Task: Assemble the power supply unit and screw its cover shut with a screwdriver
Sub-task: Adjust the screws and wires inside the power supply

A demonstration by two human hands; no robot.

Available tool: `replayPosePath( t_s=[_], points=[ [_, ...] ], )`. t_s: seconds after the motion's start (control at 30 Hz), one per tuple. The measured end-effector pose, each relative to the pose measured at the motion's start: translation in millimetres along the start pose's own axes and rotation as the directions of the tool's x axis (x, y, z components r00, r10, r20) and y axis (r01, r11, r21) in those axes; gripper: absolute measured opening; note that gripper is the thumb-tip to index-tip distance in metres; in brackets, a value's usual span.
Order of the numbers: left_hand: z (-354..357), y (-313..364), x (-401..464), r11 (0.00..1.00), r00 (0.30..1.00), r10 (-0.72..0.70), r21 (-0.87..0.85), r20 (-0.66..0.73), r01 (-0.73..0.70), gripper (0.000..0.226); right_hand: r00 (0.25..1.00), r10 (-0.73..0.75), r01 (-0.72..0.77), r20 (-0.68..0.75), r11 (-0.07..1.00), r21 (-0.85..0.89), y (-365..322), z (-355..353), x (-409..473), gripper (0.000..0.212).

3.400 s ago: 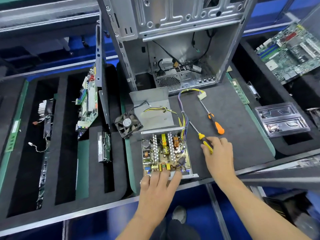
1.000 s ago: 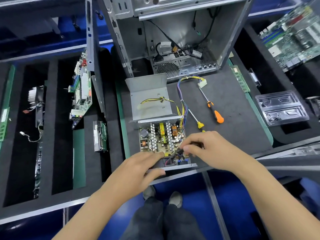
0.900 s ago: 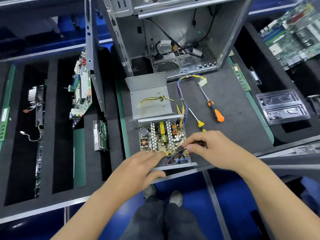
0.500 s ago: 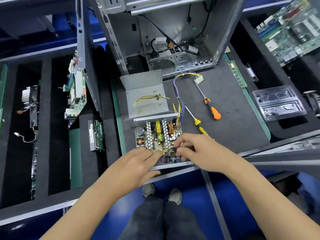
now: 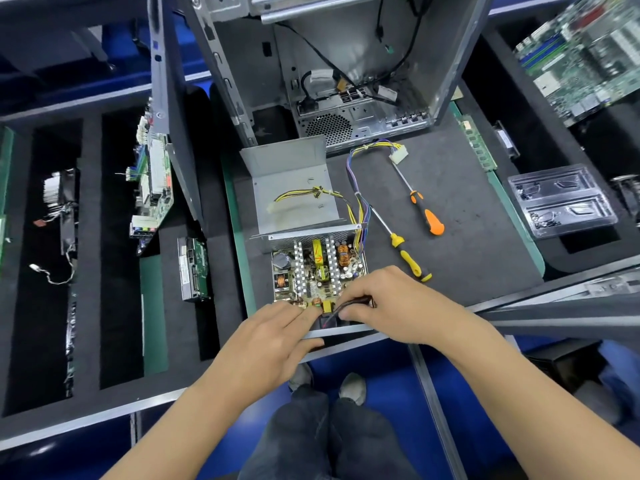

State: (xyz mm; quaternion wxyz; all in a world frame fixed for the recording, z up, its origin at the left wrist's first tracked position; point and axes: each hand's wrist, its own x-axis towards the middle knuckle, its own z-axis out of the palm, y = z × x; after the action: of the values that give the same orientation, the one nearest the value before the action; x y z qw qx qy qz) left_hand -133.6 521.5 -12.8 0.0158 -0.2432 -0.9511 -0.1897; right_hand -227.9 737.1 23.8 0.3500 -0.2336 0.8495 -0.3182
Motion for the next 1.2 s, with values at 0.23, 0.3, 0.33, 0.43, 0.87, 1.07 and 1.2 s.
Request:
replayPosePath(
  t_s=[0.23,0.3,0.33,0.43,0.87,1.07,1.2],
  points=[
    [-1.8,5.1,4.1,0.994,0.995,-0.069,-0.084,0.076,0.076,0.048,0.999,-0.013,0.009,-0.049,0.996,-0.093,8.6,-26.3,-7.8,0.018],
    [-3.8,5.0,5.7,0.991,0.992,-0.085,-0.096,0.089,0.094,0.048,0.993,0.002,-0.033,-0.117,0.963,-0.266,17.0,-33.9,-11.4,0.021],
    [-4.8,4.5,6.7,0.989,0.991,-0.093,-0.103,0.094,0.103,0.046,0.991,0.004,-0.049,-0.13,0.939,-0.342,20.9,-34.4,-12.4,0.024],
    [-7.5,5.4,11.5,0.989,0.988,-0.114,-0.078,0.107,0.123,0.046,0.982,-0.104,0.03,-0.157,0.909,-0.416,28.2,-26.6,-12.6,0.026],
    [3.6,0.4,18.2,0.984,0.994,-0.105,-0.14,0.016,0.107,0.049,0.932,0.149,-0.069,-0.332,0.968,0.241,50.6,17.0,-12.3,0.012],
    [4.3,0.7,18.5,0.981,0.993,-0.115,-0.156,0.0,0.114,0.043,0.937,0.149,-0.076,-0.315,0.97,0.232,53.0,23.8,-8.2,0.013],
    [5.8,-0.3,18.1,0.98,0.993,-0.117,-0.162,-0.007,0.114,0.039,0.936,0.1,-0.053,-0.337,0.988,0.147,52.4,26.8,-6.8,0.011]
  ],
)
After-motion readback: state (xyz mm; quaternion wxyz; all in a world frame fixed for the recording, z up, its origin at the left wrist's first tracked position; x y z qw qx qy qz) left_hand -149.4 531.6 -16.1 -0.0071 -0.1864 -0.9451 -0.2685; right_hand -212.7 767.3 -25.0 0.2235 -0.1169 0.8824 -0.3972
